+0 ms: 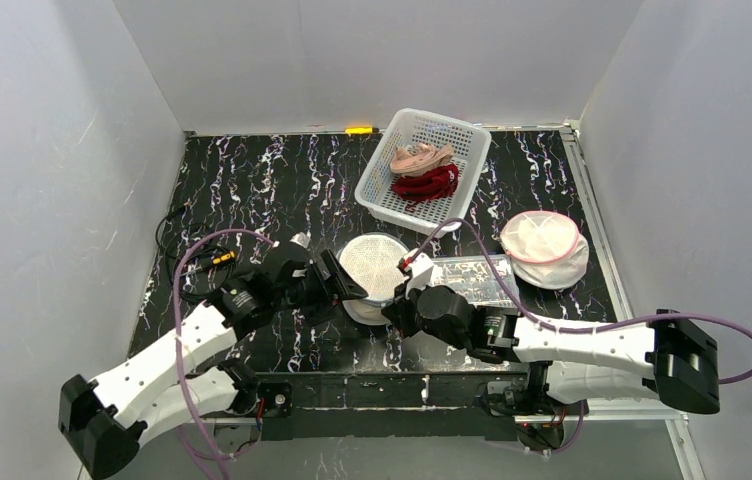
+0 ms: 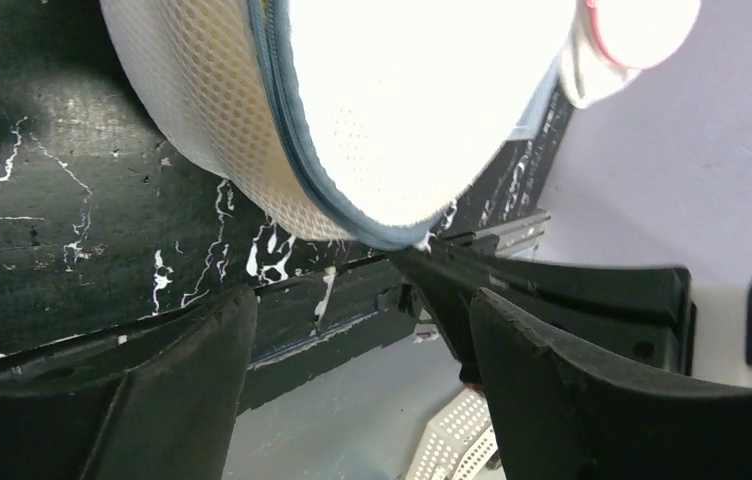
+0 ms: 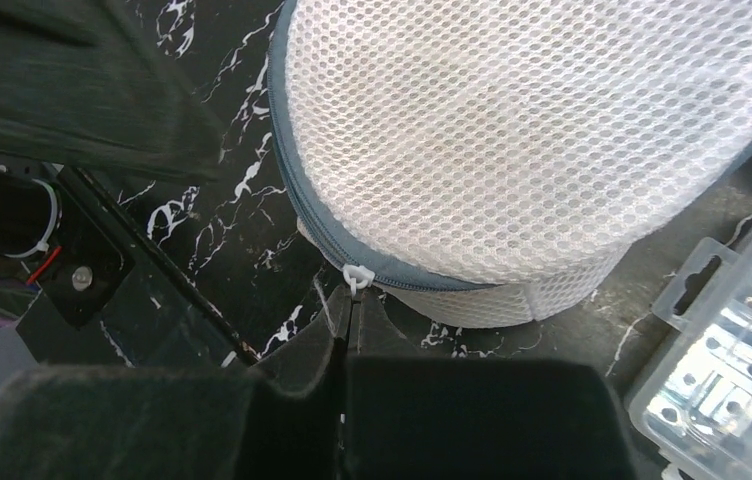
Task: Unzip the laundry bag and remove the bra
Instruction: Unzip the laundry bag at the center of the board, then adjust the laundry bag at the center of the board.
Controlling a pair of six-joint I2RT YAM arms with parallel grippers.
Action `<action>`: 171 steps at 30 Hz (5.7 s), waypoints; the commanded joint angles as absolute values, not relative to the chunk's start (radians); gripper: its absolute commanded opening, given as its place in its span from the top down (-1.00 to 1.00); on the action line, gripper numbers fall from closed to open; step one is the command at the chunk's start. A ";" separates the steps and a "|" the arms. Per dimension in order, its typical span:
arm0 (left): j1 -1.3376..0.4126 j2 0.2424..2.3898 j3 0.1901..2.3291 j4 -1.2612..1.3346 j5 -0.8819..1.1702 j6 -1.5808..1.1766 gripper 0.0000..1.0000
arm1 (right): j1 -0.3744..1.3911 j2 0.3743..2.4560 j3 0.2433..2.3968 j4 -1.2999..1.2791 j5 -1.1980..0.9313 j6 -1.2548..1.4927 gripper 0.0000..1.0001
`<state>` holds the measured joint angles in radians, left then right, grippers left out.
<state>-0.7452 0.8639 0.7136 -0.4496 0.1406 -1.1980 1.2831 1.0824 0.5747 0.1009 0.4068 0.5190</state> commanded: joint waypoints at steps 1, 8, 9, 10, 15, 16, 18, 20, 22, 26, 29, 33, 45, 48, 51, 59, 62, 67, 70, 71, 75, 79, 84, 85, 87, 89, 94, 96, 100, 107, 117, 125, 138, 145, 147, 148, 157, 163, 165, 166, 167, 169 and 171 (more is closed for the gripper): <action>-0.762 0.942 0.745 -0.436 0.077 -1.269 -0.51 | 1.284 1.112 0.625 0.190 0.338 0.505 0.97; -0.763 1.049 0.785 -0.414 0.058 -1.251 -0.37 | 1.285 1.132 0.645 0.242 0.267 0.494 0.97; -0.763 1.057 0.787 -0.415 0.052 -1.250 -0.33 | 1.285 1.131 0.645 0.243 0.263 0.493 0.97; -0.763 1.060 0.787 -0.414 0.047 -1.249 -0.28 | 1.285 1.131 0.646 0.242 0.260 0.491 0.97; -0.762 1.075 0.796 -0.433 0.013 -1.237 0.17 | 1.284 1.110 0.645 0.226 0.259 0.491 0.97; -0.763 1.079 0.797 -0.435 -0.010 -1.235 0.32 | 1.284 1.104 0.644 0.219 0.262 0.492 0.97; -0.762 1.084 0.801 -0.444 -0.029 -1.232 0.60 | 1.285 1.094 0.648 0.201 0.274 0.492 0.97; -0.762 1.090 0.804 -0.454 -0.038 -1.232 0.91 | 1.284 1.080 0.650 0.176 0.294 0.498 0.97; -0.763 1.091 0.804 -0.468 -0.049 -1.233 1.00 | 1.284 1.067 0.651 0.152 0.323 0.505 0.97; -0.761 1.090 0.800 -0.491 -0.072 -1.242 1.00 | 1.284 1.046 0.633 0.129 0.360 0.520 0.97; -0.762 1.083 0.803 -0.513 -0.092 -1.246 1.00 | 1.284 1.027 0.626 0.108 0.384 0.529 0.97; -0.762 1.060 0.802 -0.548 -0.129 -1.255 1.00 | 1.285 1.007 0.616 0.071 0.415 0.538 0.97; -0.760 1.021 0.779 -0.555 -0.147 -1.263 1.00 | 1.283 0.986 0.581 0.026 0.500 0.564 0.97; -0.760 1.014 0.770 -0.545 -0.140 -1.267 1.00 | 1.283 0.996 0.586 0.033 0.497 0.572 0.97; -0.760 1.006 0.762 -0.534 -0.136 -1.278 1.00 | 1.283 1.000 0.593 0.033 0.486 0.584 0.97; -0.761 0.965 0.646 -0.340 -0.107 -1.387 1.00 | 1.283 0.936 0.618 0.002 0.455 0.785 -0.37; -0.761 0.942 0.596 -0.272 -0.121 -1.423 1.00 | 1.284 0.907 0.598 0.002 0.484 0.938 -0.71; -0.761 0.865 0.519 -0.160 -0.187 -1.463 1.00 | 1.280 0.875 0.531 0.078 0.488 1.135 -0.97; -0.763 0.817 0.452 -0.031 -0.220 -1.488 1.00 | 1.275 0.885 0.486 0.153 0.473 1.230 -0.97; -0.763 0.805 0.427 0.021 -0.228 -1.496 1.00 | 1.273 0.894 0.476 0.173 0.469 1.261 -0.97; -0.773 0.774 0.398 0.059 -0.273 -1.479 1.00 | 1.260 0.953 0.449 0.276 0.472 1.333 -0.96; -0.792 0.743 0.373 0.067 -0.315 -1.440 1.00 | 1.240 1.030 0.448 0.393 0.475 1.369 -0.89; -0.800 0.720 0.345 0.076 -0.337 -1.399 1.00 | 1.181 1.146 0.461 0.483 0.401 1.434 -0.82; -0.800 0.717 0.340 0.078 -0.338 -1.388 1.00 | 1.170 1.167 0.461 0.505 0.391 1.443 -0.81; -0.802 0.709 0.325 0.080 -0.342 -1.382 1.00 | 1.154 1.210 0.473 0.525 0.385 1.451 -0.80; -0.803 0.696 0.310 0.082 -0.349 -1.379 1.00 | 1.135 1.249 0.490 0.528 0.376 1.461 -0.79; -0.803 0.674 0.302 0.085 -0.358 -1.353 1.00 | 1.100 1.352 0.530 0.591 0.341 1.486 -0.70; -0.805 0.675 0.303 0.086 -0.355 -1.345 1.00 | 1.096 1.392 0.557 0.598 0.326 1.486 -0.62; -0.806 0.677 0.304 0.084 -0.348 -1.322 1.00 | 1.095 1.439 0.568 0.678 0.313 1.481 -0.27; -0.807 0.671 0.326 0.040 -0.351 -1.270 1.00 | 1.094 1.446 0.583 0.674 0.286 1.379 0.78; -0.806 0.665 0.796 -0.886 -0.578 -1.074 -0.57 | 0.986 1.313 0.831 0.154 0.025 0.782 0.97; -0.807 0.575 1.020 -0.947 -0.663 -0.827 -0.76 | 0.990 1.510 1.186 -0.042 -0.309 0.503 0.97; -0.806 0.541 0.886 -0.871 -0.605 -0.773 -0.78 | 0.943 1.486 1.019 0.038 -0.405 0.407 0.97; -0.806 0.503 0.708 -0.754 -0.493 -0.796 -0.78 | 0.921 1.420 0.857 0.023 -0.343 0.354 0.97; -0.806 0.507 0.683 -0.727 -0.468 -0.799 -0.78 | 0.916 1.407 0.839 0.021 -0.338 0.354 0.97; -0.807 0.517 0.675 -0.717 -0.457 -0.799 -0.78 | 0.915 1.402 0.834 0.017 -0.337 0.354 0.97; -0.804 0.661 0.620 -0.648 -0.426 -0.835 -0.66 | 0.914 1.341 0.810 -0.042 -0.348 0.337 0.97; -0.802 0.752 0.632 -0.640 -0.438 -0.814 -0.32 | 0.913 1.297 0.779 -0.045 -0.354 0.336 0.97; -0.801 0.768 0.622 -0.627 -0.426 -0.818 -0.18 | 0.913 1.286 0.769 -0.043 -0.353 0.338 0.97; -0.801 0.774 0.617 -0.620 -0.416 -0.820 -0.09 | 0.911 1.280 0.763 -0.041 -0.352 0.340 0.97; -0.801 0.778 0.610 -0.615 -0.405 -0.824 0.01 | 0.911 1.274 0.758 -0.038 -0.351 0.344 0.97; -0.799 0.783 0.598 -0.597 -0.381 -0.825 0.27 | 0.908 1.265 0.750 -0.034 -0.350 0.345 0.97; -0.799 0.782 0.582 -0.569 -0.346 -0.814 0.57 | 0.904 1.256 0.739 -0.025 -0.355 0.349 0.97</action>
